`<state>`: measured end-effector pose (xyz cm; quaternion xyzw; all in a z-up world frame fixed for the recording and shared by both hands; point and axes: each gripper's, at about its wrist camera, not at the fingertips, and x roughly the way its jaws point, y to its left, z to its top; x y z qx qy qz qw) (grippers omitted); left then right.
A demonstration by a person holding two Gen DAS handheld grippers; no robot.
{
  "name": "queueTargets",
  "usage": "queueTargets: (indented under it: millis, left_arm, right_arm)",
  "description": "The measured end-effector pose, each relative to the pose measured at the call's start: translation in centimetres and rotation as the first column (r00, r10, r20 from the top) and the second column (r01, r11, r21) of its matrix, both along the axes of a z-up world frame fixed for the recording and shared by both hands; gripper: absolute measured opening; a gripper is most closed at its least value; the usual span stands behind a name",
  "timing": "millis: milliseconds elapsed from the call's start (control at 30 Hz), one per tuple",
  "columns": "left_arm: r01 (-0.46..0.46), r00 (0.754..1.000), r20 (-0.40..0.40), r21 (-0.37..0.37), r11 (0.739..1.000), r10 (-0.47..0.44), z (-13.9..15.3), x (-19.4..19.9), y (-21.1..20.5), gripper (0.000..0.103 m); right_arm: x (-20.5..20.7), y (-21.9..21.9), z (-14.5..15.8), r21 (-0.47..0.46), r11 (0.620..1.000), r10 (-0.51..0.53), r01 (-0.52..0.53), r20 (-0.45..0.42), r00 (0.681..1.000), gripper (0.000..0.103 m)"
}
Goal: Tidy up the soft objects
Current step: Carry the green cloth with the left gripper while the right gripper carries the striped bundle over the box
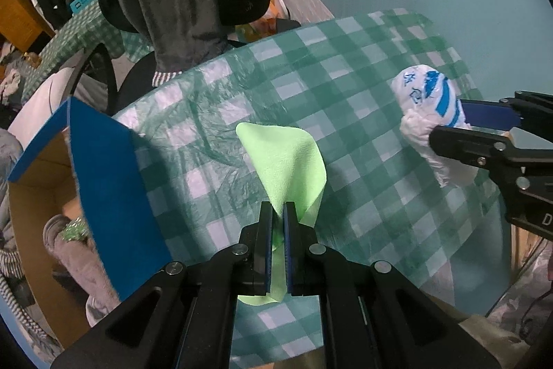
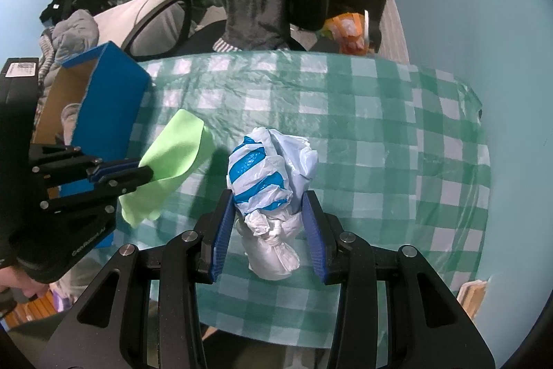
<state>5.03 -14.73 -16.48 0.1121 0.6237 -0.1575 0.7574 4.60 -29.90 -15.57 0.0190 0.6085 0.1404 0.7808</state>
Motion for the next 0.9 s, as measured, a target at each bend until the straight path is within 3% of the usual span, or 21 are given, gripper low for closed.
queueTargets:
  millis: [267,900]
  left_arm:
    - [-0.018,0.999,0.029,-0.015,1.000,0.019,2.6,-0.6,1.4,0.005]
    - [-0.174,0.983,0.058,-0.035,0.984,0.176,5.7,-2.5,8.0,0.005]
  right_arm:
    - [-0.3,1.7,2.0,0.009,0.999,0.033,-0.033,0.028,0.999,0.040]
    - [-0.1,8.0,5.2,0.041,0.986,0.160,-0.163,0.072,0.985,0.040]
